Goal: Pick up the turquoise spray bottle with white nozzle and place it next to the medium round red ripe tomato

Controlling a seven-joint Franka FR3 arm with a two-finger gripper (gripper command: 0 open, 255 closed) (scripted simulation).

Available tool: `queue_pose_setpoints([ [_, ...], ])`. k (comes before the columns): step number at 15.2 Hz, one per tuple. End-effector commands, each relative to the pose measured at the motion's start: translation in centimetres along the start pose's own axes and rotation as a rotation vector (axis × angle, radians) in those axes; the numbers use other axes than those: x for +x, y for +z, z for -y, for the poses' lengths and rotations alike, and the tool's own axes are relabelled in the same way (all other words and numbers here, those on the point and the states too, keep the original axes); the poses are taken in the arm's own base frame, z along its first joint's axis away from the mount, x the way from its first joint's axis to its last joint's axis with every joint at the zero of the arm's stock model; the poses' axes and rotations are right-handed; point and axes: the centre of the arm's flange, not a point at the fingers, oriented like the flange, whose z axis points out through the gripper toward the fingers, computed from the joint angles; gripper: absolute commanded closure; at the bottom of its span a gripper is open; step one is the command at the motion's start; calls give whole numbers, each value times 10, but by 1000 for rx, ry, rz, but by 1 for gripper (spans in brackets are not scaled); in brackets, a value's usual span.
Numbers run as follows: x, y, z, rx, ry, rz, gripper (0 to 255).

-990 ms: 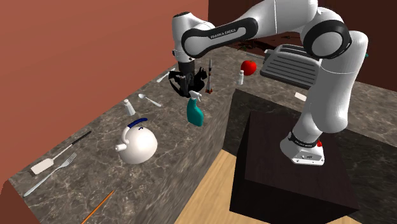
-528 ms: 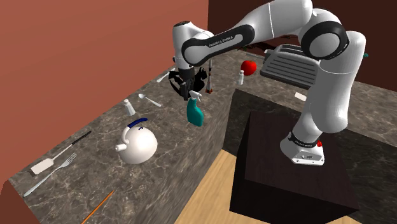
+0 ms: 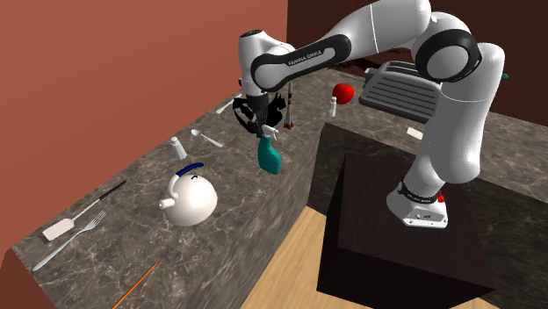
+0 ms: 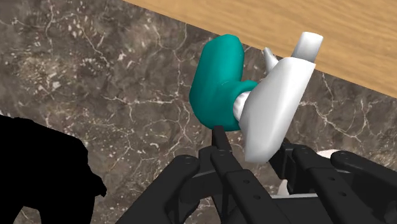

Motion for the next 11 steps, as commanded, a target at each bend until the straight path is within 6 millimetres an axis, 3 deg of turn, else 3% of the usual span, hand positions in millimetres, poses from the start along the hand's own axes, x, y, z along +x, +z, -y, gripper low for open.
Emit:
queue_pose_setpoints([
  [1, 0, 0, 0, 0, 0, 0, 255],
  [8, 0, 0, 0, 0, 0, 0, 255],
  [11, -1, -16, 1, 0, 0, 0, 255],
])
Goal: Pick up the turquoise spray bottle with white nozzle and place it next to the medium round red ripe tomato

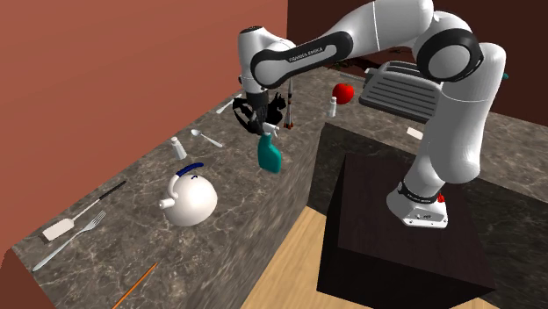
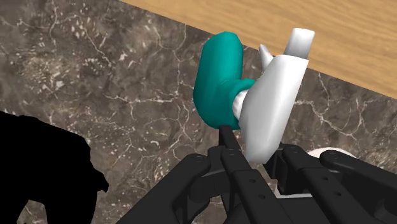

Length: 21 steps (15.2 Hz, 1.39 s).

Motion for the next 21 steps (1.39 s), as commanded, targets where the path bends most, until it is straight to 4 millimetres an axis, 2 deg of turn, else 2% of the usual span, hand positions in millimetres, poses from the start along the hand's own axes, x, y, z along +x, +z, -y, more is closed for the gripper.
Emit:
queue_pose_setpoints([
  [1, -1, -11, 1, 0, 0, 0, 255],
  [21, -9, -115, 11, 0, 0, 0, 255],
])
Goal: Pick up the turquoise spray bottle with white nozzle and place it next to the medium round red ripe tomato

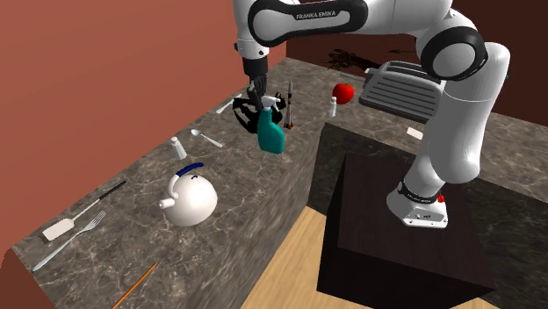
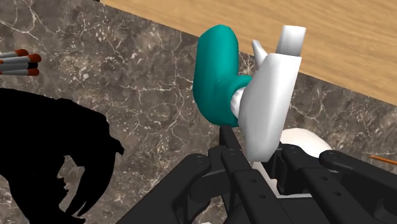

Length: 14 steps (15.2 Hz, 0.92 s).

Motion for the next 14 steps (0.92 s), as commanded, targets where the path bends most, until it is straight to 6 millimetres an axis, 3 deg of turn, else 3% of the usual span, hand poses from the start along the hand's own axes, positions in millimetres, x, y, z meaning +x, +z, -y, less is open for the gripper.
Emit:
queue_pose_setpoints([
  [1, -1, -11, 1, 0, 0, 1, 255],
  [11, -5, -59, 6, 0, 0, 1, 255],
  [14, -29, -60, -26, 0, 0, 1, 255],
])
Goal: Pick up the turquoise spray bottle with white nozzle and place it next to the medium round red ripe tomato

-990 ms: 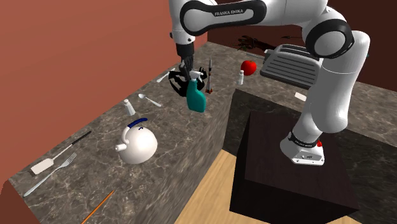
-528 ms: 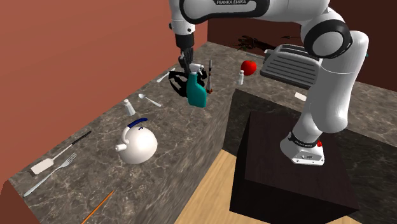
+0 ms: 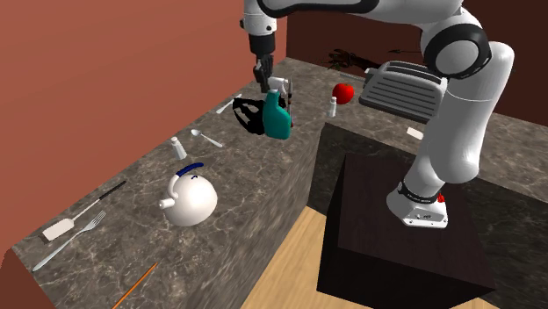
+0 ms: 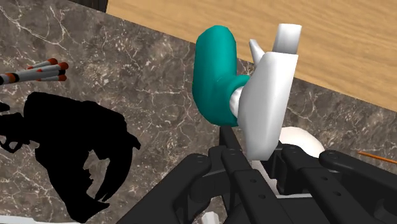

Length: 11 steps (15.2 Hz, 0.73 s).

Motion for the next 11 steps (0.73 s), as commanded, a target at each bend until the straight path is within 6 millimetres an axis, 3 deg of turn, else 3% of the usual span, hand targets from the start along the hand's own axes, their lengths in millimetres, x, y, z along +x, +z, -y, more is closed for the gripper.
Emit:
queue_pose_setpoints([
  [1, -15, -2, -19, 0, 0, 0, 255],
  [11, -95, -6, -124, 0, 0, 0, 255],
])
